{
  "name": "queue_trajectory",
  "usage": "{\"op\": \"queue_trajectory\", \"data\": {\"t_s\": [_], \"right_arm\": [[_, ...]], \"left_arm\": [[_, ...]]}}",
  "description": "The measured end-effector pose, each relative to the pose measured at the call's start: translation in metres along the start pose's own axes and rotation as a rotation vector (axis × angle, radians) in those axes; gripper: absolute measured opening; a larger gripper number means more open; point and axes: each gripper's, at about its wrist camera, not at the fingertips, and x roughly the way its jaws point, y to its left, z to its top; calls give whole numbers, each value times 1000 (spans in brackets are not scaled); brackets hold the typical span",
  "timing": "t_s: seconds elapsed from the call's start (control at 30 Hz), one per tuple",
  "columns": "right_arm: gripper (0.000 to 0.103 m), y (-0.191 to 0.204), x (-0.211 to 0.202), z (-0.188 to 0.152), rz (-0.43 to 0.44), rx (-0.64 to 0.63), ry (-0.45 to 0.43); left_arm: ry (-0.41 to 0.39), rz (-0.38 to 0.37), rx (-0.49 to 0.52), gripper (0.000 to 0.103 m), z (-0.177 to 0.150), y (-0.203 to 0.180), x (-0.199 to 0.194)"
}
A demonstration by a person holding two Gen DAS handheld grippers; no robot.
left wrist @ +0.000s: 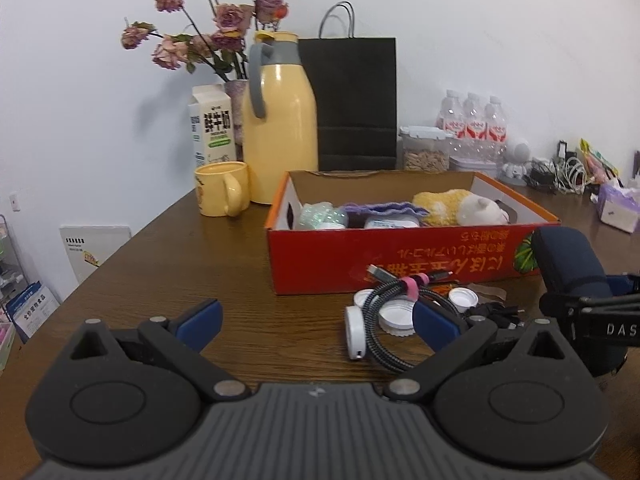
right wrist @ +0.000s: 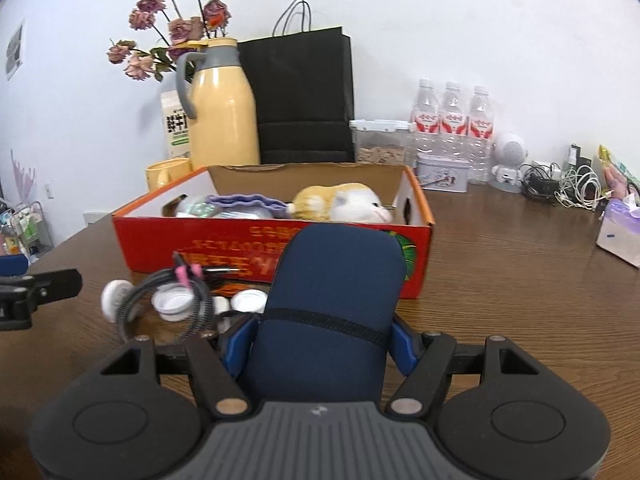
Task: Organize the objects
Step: 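Grasp the navy blue zip pouch with the right tool and lift it, then grasp the small white earbud with the left tool while the right tool holds the pouch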
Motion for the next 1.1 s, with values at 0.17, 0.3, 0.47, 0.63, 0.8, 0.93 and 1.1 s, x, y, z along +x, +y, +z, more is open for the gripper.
{"op": "queue_trajectory", "data": {"t_s": [0.17,0.3,0.47,0.63,0.8,0.93,1.1], "right_arm": [[67,-12,5,-2,-15,7,3],[67,-15,8,-7,-14,4,8],[67,-11,8,-9,34,-8,0],[67,9,11,1,130,-37,-2],[67,44,26,13,174,-91,14],[67,62,43,14,148,-125,49],[68,75,52,6,89,-187,74]], "left_arm": [[26,18,-16,103,1,-3,13],[42,26,-56,92,2,1,23],[82,1,-85,60,0,3,34],[98,-39,-101,48,-1,4,38],[130,-83,-129,33,-3,5,46],[144,-135,-157,14,-5,8,51],[132,-168,-172,11,-6,11,49]]}}
